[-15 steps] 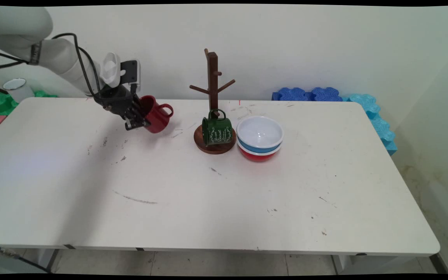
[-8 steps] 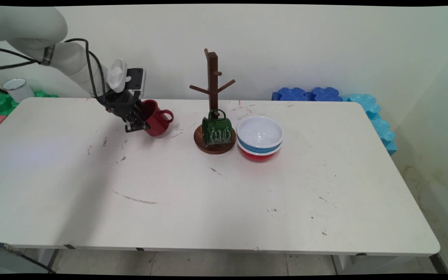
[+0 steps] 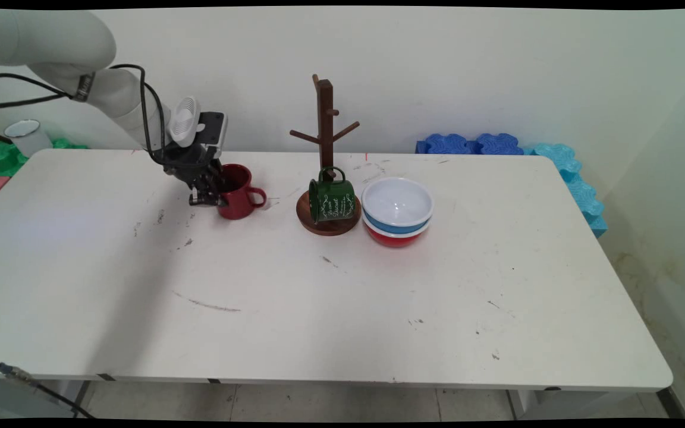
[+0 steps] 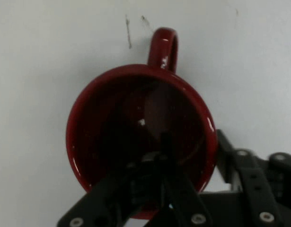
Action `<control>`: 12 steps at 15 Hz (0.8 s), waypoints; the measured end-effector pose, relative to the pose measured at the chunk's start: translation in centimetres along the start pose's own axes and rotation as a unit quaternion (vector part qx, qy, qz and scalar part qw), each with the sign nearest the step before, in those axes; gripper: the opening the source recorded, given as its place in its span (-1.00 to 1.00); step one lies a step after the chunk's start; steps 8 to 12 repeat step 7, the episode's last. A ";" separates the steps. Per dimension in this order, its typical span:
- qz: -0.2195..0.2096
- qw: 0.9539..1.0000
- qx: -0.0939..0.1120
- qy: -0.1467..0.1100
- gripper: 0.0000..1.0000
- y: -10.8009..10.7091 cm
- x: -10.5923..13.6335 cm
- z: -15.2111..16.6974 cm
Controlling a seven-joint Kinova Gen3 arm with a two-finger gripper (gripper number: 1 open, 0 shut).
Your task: Place the picked object on the table
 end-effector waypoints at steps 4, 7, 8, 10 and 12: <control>0.011 1.000 -0.003 -0.002 1.00 -0.2 0.0 0.4; 0.018 1.000 -0.002 0.000 1.00 -0.3 0.0 0.5; 0.018 1.000 -0.002 0.000 1.00 -0.3 0.0 0.5; 0.018 1.000 -0.002 0.000 1.00 -0.3 0.0 0.5; 0.018 1.000 -0.002 0.000 1.00 -0.3 0.0 0.5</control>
